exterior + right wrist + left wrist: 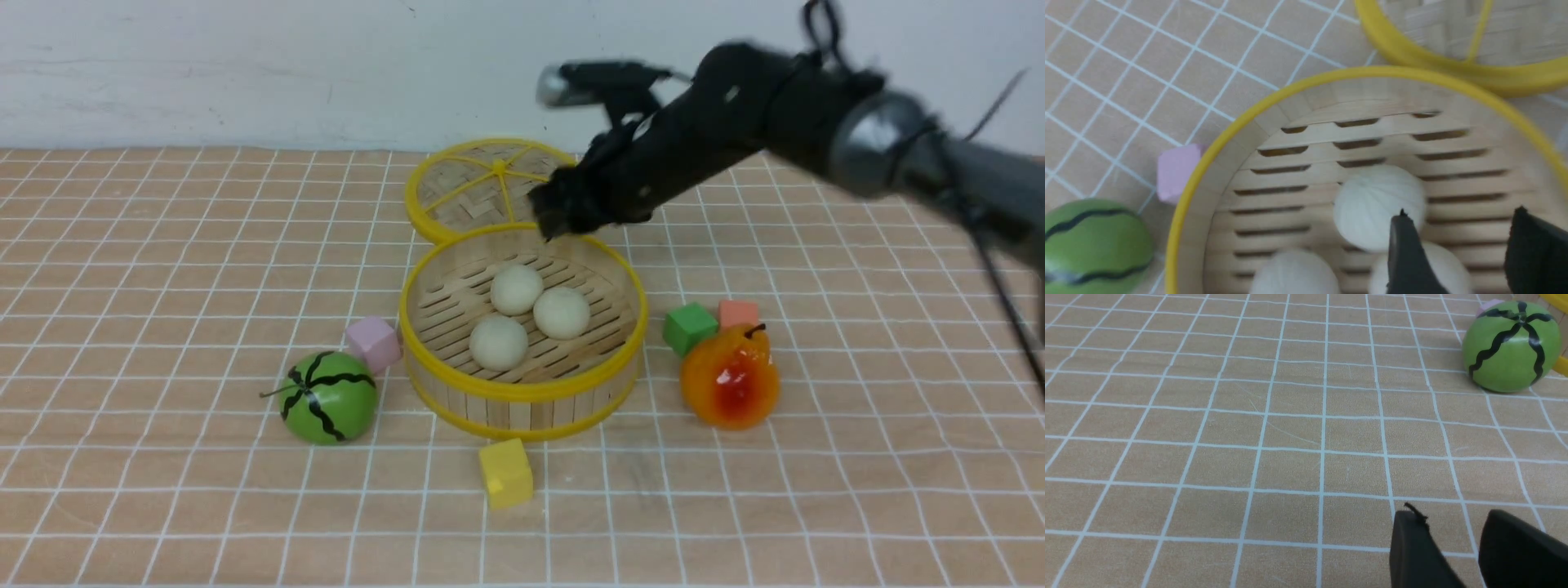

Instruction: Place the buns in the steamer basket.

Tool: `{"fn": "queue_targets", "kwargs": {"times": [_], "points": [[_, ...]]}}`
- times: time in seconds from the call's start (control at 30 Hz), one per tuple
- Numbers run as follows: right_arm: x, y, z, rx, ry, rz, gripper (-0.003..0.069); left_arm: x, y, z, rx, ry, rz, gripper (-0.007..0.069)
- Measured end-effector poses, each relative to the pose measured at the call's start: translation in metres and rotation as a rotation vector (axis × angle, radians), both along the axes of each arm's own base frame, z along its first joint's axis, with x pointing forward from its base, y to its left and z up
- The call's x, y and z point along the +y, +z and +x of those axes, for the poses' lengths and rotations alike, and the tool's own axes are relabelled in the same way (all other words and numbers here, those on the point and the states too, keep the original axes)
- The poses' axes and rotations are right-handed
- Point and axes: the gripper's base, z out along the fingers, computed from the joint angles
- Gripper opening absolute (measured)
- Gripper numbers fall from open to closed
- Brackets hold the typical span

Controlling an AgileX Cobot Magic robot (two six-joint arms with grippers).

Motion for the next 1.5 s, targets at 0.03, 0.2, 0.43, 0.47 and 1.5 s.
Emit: {"fn": "queue_targets", "kwargs": {"times": [0.03,0.2,0.43,0.47,1.5], "points": [[-0.010,0.012,-0.004,0.005,-0.010,0.001,0.0332,0.000,0.000,0.000,0.000,0.000,0.000,0.0238],[-0.072,0.083,-0.041,0.040,-0.089,-0.034,0.0300,0.000,0.000,0.000,0.000,0.000,0.000,0.0238],[-0.124,0.127,-0.098,0.048,-0.226,-0.117,0.0154,0.000,0.000,0.000,0.000,0.000,0.000,0.0238],[-0.131,0.132,-0.118,0.023,-0.265,-0.132,0.0098,0.000,0.000,0.000,0.000,0.000,0.000,0.0238],[-0.167,-0.032,-0.324,-0.012,-0.375,-0.061,-0.0013,0.000,0.000,0.000,0.000,0.000,0.000,0.0238]]}}
